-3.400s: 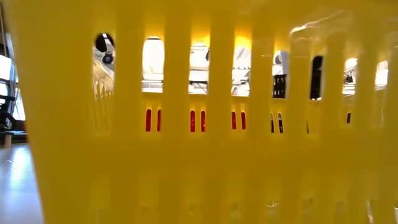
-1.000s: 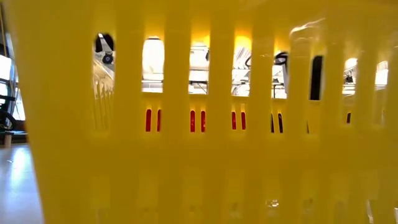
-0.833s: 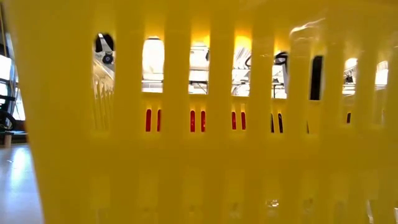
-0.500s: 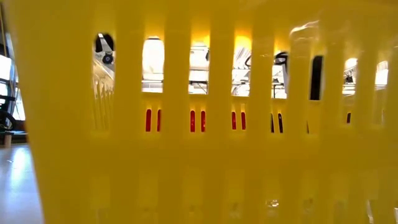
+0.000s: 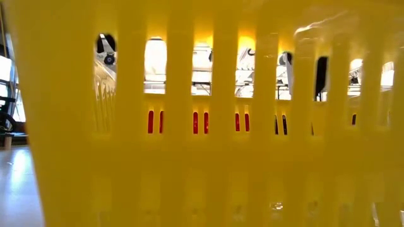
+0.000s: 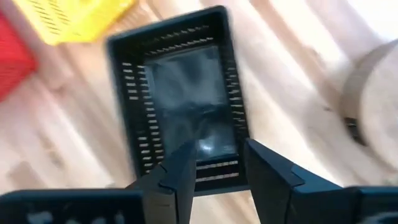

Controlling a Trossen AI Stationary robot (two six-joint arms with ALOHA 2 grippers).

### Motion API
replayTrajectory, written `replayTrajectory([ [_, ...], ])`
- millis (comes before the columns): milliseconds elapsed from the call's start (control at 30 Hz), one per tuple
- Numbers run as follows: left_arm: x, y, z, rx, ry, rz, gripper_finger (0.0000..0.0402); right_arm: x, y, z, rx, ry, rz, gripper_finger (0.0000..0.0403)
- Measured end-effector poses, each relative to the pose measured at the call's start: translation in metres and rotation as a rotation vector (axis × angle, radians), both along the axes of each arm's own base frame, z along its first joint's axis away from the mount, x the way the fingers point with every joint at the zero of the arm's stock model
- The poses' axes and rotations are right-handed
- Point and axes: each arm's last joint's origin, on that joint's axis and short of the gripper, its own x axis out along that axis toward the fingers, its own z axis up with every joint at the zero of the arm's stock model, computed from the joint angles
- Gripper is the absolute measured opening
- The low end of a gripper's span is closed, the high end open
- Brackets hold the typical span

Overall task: Stack baskets by color
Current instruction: Stack the bottom right yellow bin on the top yellow bin

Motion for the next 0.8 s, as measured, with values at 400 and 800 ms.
replayTrajectory([
  [400,0.0,0.0,0.0,-0.005,-0.006,0.014,0.0135,0.02,0.058,0.003,0.107,0.029,0.123,0.0122],
  [800,0.001,0.003,0.0,-0.02,-0.028,0.078,0.0135,0.031,0.144,0.005,0.067,0.003,0.273,0.0122],
])
